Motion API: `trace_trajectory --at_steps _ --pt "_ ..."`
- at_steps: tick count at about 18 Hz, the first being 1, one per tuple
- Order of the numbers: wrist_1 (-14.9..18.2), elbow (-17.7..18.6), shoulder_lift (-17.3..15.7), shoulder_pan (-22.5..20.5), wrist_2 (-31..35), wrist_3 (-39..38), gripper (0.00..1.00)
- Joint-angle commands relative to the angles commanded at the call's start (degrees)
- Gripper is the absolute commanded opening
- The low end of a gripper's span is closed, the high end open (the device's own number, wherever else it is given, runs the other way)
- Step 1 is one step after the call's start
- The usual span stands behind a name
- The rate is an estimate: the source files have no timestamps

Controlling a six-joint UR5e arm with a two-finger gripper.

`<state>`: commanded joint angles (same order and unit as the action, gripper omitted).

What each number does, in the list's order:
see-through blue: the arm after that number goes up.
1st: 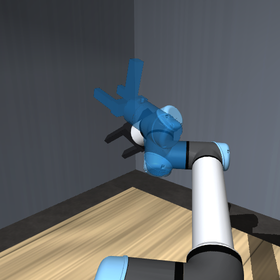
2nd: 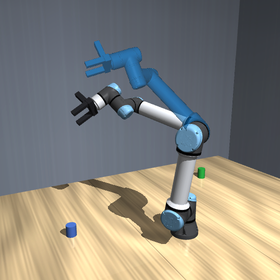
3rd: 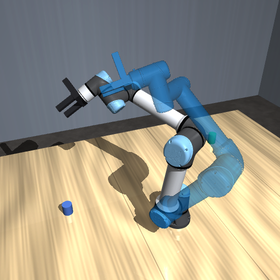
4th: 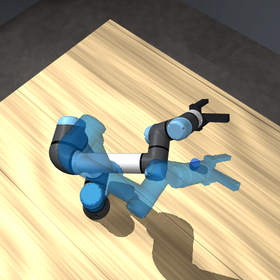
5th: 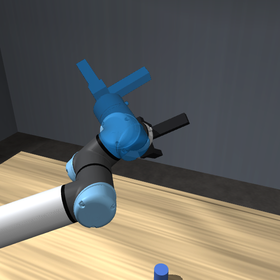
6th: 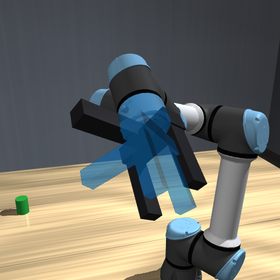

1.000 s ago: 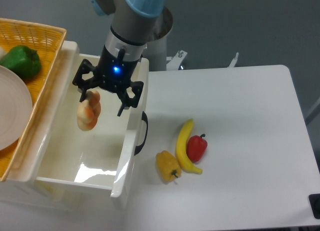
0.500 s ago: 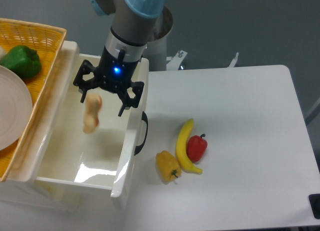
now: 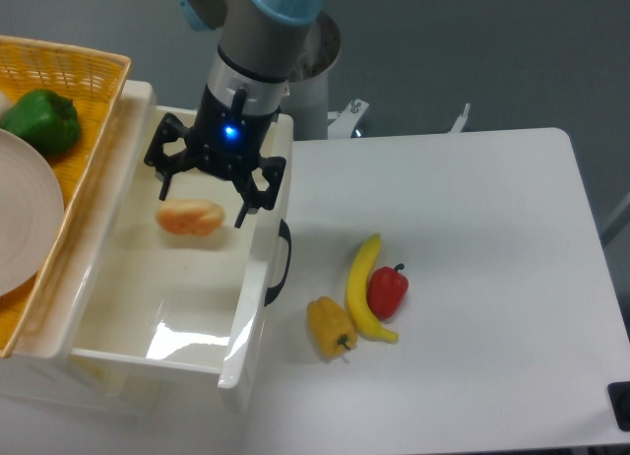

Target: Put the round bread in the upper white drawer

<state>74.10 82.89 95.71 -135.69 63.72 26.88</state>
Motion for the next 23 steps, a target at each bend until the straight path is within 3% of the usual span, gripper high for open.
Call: trace_trajectory --at_steps 2,4,12,18,23 --pt "-3.9 -0.3 0.1 -2.0 2.3 4.3 1.00" --pt "-4.8 -0.4 0.2 -3.3 6.4 7.5 1.00" --pt "-4.1 -0.7 2.2 -8.4 14.6 23.9 1.00" --pt "-0.3 -0.8 6.7 -12.4 20.2 38.3 1.00" --pt "-0.2 -0.8 11.4 -14.9 23.1 46.8 1.00"
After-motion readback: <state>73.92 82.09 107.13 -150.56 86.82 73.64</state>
